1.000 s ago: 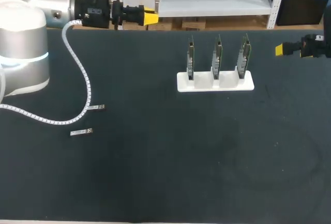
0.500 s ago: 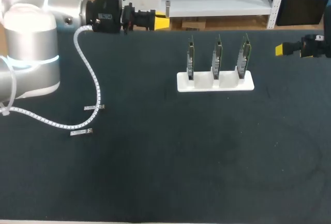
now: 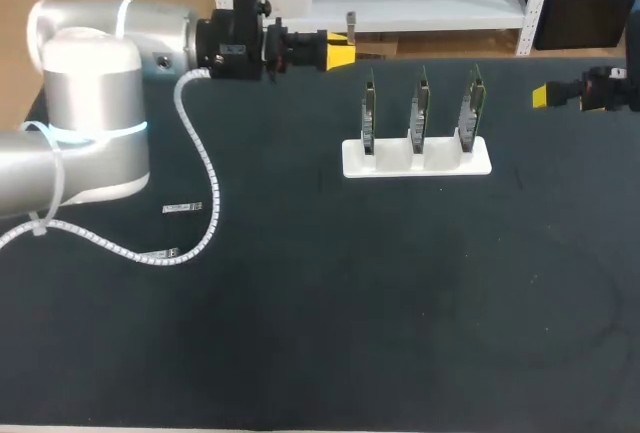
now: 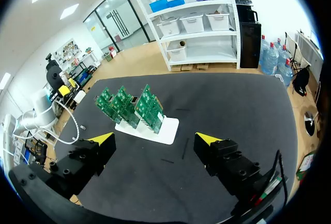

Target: Pick up the optical module with the left hand, and insert it into the network port with the right hand.

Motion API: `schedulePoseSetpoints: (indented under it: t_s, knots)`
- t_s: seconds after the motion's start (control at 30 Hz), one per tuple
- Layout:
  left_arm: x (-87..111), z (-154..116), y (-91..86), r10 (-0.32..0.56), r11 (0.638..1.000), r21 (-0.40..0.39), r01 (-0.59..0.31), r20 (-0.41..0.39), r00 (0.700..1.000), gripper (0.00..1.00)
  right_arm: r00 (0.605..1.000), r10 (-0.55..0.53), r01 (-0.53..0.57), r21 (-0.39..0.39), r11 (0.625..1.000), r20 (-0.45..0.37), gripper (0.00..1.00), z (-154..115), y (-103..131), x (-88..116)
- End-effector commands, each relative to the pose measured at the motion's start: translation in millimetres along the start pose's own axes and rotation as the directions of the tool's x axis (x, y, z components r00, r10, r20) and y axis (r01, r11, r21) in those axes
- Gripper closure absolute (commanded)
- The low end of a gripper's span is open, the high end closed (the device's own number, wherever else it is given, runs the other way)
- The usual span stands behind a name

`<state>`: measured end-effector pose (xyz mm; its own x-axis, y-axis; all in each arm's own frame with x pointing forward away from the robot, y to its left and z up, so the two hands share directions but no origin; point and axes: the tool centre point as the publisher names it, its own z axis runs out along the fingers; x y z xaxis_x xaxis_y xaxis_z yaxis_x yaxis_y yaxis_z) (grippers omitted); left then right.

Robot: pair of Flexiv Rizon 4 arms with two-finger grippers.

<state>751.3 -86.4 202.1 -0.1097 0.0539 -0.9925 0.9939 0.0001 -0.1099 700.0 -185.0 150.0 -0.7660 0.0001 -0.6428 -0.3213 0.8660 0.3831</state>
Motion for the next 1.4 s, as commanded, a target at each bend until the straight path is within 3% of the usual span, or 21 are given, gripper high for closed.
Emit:
schedulePoseSetpoints:
  t_s: [0.03, 0.17, 0.8, 1.4]
  knots:
    - [2.8, 13, 6.8, 0.019, 1.0, -0.006, -0.019, 0.003, 1.0, 1.0, 1.0, 0.0, 0.0, 0.0, 1.0, 0.0, 0.0, 0, 0, 0]
    - [6.8, 19, 8.7, 0.063, 0.998, -0.014, -0.063, -0.005, 0.998, 1.0, 1.0, 0.0, 0.0, 0.0, 1.0, 0.0, 0.0, 0, 0, 0]
    - [24.5, 38, 29.1, 0.037, 0.998, -0.049, -0.039, -0.034, 0.999, 1.0, 1.0, 0.0, 0.0, 0.0, 1.0, 0.0, 0.0, 0, 0, 0]
    - [38.3, 26, 31.4, -0.003, 0.998, -0.07, -0.002, -0.064, 0.998, 1.0, 1.0, 0.0, 0.0, 0.0, 1.0, 0.0, 0.0, 0, 0, 0]
